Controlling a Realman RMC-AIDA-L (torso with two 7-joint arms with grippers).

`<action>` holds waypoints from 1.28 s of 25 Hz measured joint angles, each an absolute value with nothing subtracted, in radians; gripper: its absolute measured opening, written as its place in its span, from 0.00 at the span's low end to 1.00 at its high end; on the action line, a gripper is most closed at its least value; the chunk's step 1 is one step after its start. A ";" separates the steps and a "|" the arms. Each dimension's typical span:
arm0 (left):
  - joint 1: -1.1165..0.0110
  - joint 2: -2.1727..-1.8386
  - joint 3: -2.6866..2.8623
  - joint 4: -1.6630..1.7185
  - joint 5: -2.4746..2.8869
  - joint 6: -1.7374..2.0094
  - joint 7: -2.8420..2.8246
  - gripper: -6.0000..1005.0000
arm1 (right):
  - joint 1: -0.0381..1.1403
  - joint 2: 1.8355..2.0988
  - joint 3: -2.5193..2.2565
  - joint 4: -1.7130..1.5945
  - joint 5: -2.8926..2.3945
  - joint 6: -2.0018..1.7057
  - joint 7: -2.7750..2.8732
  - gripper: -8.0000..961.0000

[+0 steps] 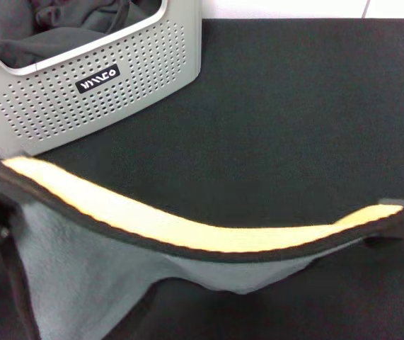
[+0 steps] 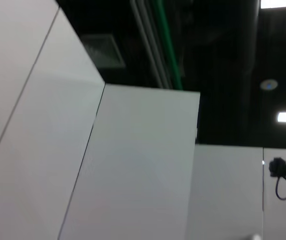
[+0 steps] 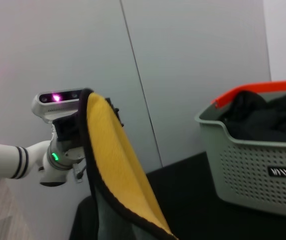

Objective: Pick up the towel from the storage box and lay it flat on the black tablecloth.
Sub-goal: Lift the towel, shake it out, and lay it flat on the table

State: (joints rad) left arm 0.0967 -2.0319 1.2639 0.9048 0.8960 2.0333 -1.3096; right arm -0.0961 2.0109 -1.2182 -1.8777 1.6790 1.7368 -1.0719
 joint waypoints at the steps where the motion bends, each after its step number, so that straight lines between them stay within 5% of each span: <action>1: 0.097 -2.034 1.264 0.902 0.921 2.033 -1.315 0.03 | -0.106 2.011 -1.210 -1.878 1.678 1.742 -1.068 0.02; 28: 0.138 -2.000 1.279 0.902 1.021 2.038 -1.464 0.04 | -0.187 2.000 -1.203 -1.919 1.777 1.779 -0.799 0.02; 32: 0.050 -2.008 1.221 0.785 1.060 2.034 -1.457 0.04 | -0.139 2.004 -1.181 -1.782 1.726 1.771 -0.832 0.02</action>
State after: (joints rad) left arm 0.0499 -2.0080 1.2206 0.7853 1.0605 2.0336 -1.4572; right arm -0.1389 2.0042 -1.1814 -1.7820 1.7264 1.7706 -0.8315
